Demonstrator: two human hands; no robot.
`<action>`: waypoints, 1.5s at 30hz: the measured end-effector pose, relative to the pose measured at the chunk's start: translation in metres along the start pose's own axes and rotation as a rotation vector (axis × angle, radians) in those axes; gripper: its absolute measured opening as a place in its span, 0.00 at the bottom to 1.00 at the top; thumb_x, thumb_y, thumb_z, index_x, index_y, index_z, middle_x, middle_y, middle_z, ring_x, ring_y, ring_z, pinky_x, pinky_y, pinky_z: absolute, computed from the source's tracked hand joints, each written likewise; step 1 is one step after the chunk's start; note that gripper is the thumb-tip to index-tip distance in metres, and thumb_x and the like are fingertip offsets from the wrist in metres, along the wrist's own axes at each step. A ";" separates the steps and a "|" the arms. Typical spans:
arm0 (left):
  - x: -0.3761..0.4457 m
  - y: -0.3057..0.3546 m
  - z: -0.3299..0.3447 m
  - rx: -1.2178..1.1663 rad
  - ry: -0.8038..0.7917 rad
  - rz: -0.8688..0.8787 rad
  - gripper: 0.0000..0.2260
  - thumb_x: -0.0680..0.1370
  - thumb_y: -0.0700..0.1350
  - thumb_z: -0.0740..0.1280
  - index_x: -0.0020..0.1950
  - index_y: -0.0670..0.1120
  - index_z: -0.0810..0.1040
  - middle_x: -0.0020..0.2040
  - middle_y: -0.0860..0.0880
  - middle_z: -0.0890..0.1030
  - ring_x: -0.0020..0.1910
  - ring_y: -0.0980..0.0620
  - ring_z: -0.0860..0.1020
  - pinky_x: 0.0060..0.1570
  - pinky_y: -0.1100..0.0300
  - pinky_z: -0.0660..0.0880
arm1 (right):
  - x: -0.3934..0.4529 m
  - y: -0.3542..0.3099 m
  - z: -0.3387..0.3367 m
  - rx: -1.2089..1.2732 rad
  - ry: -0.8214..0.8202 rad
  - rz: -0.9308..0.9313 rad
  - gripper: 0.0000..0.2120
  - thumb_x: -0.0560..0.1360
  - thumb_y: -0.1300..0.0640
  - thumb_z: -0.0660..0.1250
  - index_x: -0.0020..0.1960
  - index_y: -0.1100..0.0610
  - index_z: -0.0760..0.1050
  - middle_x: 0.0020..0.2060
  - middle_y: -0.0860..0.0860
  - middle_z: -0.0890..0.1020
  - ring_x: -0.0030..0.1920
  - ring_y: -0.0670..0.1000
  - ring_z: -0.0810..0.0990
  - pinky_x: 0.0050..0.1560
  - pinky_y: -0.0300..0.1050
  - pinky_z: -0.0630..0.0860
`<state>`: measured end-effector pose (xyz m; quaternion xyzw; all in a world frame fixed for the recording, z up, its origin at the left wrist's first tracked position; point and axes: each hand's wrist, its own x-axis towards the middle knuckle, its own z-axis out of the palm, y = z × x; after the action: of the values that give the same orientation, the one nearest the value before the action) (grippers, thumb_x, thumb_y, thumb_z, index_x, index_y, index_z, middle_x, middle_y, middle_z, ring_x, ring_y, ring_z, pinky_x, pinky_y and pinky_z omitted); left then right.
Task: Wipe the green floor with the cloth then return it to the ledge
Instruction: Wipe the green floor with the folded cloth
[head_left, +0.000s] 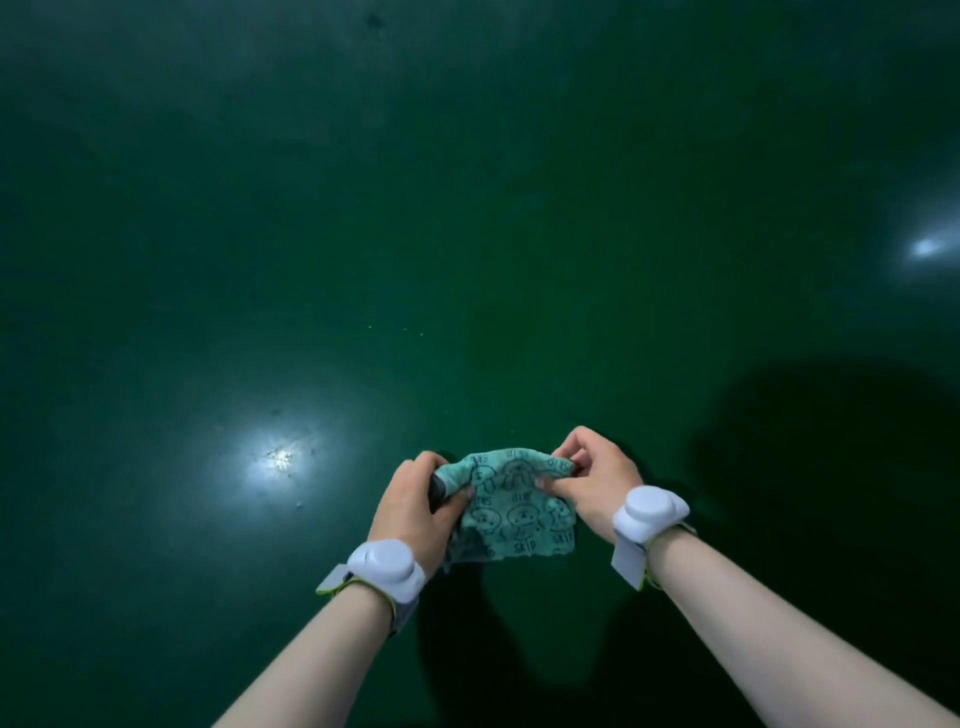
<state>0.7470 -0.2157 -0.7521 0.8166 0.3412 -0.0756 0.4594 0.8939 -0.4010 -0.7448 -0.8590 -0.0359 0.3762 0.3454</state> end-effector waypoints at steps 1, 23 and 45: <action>0.000 0.000 0.000 0.003 0.009 0.007 0.10 0.78 0.51 0.74 0.50 0.51 0.74 0.47 0.53 0.75 0.45 0.57 0.75 0.41 0.68 0.68 | 0.000 0.000 0.000 0.008 0.010 -0.008 0.14 0.68 0.54 0.81 0.41 0.47 0.75 0.35 0.46 0.83 0.33 0.47 0.82 0.38 0.52 0.82; 0.005 0.005 -0.007 0.502 0.421 -0.093 0.28 0.83 0.64 0.57 0.73 0.45 0.67 0.56 0.46 0.75 0.53 0.45 0.75 0.52 0.52 0.75 | -0.017 -0.040 0.061 -0.611 0.478 -0.242 0.21 0.82 0.38 0.53 0.65 0.53 0.62 0.45 0.52 0.77 0.40 0.57 0.82 0.32 0.45 0.67; 0.189 0.013 -0.030 0.765 0.758 0.268 0.13 0.83 0.53 0.52 0.51 0.44 0.67 0.39 0.44 0.75 0.36 0.42 0.74 0.39 0.50 0.65 | 0.137 -0.117 0.051 -0.930 0.625 -0.483 0.12 0.84 0.56 0.53 0.66 0.58 0.61 0.49 0.56 0.76 0.43 0.57 0.76 0.41 0.52 0.63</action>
<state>0.8922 -0.1040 -0.8093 0.9316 0.3237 0.1641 -0.0193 0.9806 -0.2393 -0.7818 -0.9572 -0.2870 -0.0377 0.0040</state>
